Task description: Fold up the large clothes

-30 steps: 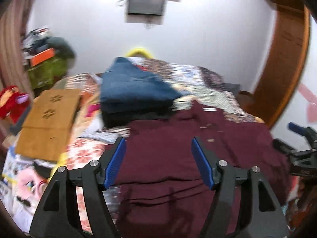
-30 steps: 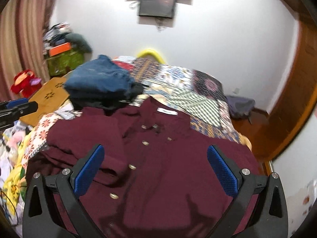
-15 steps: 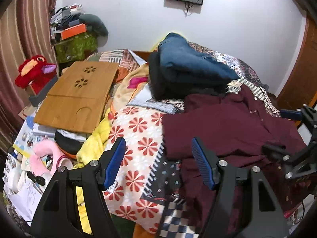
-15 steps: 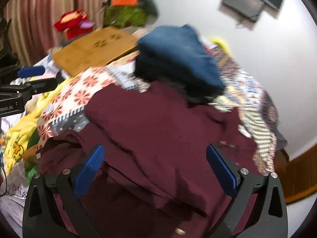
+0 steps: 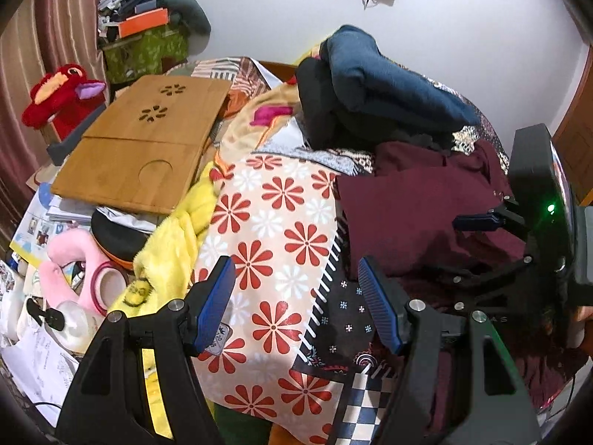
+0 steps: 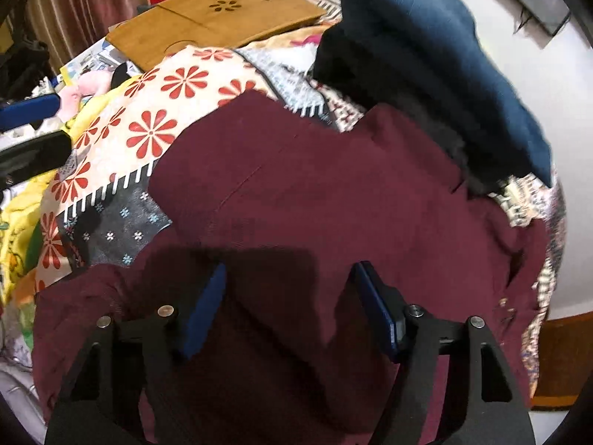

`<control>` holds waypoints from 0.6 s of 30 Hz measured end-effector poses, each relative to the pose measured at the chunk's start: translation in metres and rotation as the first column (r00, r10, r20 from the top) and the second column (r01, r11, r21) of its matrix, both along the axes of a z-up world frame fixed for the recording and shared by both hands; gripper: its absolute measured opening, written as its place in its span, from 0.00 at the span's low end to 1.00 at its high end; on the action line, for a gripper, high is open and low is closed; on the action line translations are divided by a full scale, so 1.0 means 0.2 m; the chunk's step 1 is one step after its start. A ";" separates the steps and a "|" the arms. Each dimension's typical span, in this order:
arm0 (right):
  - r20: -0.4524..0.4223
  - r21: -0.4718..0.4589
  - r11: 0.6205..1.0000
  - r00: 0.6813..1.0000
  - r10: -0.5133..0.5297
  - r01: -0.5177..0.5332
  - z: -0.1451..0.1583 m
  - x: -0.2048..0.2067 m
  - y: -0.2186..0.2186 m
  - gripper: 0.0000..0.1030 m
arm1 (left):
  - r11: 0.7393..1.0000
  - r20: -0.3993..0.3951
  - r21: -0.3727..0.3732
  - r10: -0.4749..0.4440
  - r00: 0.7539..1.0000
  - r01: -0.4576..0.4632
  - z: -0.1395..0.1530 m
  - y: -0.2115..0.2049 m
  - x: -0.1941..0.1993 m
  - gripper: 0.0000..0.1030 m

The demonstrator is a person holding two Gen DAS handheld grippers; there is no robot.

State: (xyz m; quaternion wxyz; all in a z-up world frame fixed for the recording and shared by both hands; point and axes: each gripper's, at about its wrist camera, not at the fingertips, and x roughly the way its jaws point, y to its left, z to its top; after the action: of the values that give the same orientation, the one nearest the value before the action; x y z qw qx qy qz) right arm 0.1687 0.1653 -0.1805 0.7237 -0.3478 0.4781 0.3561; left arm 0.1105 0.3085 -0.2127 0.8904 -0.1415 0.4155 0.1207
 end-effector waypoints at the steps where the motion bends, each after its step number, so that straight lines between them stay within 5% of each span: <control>1: -0.008 0.001 1.000 1.000 0.002 -0.002 0.00 -0.01 0.00 0.65 | 1.000 -0.007 -0.006 -0.001 1.000 0.001 -0.02 0.00 0.01 0.66; 11: 0.012 -0.022 0.999 1.000 0.027 -0.027 -0.04 -0.05 0.07 0.66 | 0.999 -0.038 -0.034 -0.021 0.999 0.019 -0.07 -0.03 0.02 0.66; 12: 0.016 -0.006 1.000 1.000 0.013 -0.013 -0.04 -0.04 0.07 0.61 | 0.999 -0.041 -0.033 -0.024 0.999 0.023 -0.07 -0.04 0.02 0.66; 14: 0.052 0.008 1.000 0.999 0.003 -0.004 -0.04 -0.02 0.07 0.29 | 0.999 -0.044 -0.028 -0.025 0.999 0.024 -0.06 -0.05 0.02 0.66; 16: 0.093 0.004 1.000 0.996 0.001 -0.002 -0.03 -0.02 0.07 0.10 | 0.999 -0.044 -0.031 -0.022 0.999 0.020 -0.06 -0.06 0.01 0.66; 18: 0.090 0.046 0.999 0.996 -0.012 0.008 0.02 -0.01 0.03 0.07 | 0.999 -0.042 -0.040 -0.022 0.999 0.021 -0.05 -0.07 0.00 0.66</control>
State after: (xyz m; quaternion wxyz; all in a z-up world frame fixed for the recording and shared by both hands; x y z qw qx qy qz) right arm 0.1673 0.1721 -0.1773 0.7539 -0.3446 0.4385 0.3473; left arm 0.1113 0.2945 -0.2220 0.8797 -0.1519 0.4380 0.1058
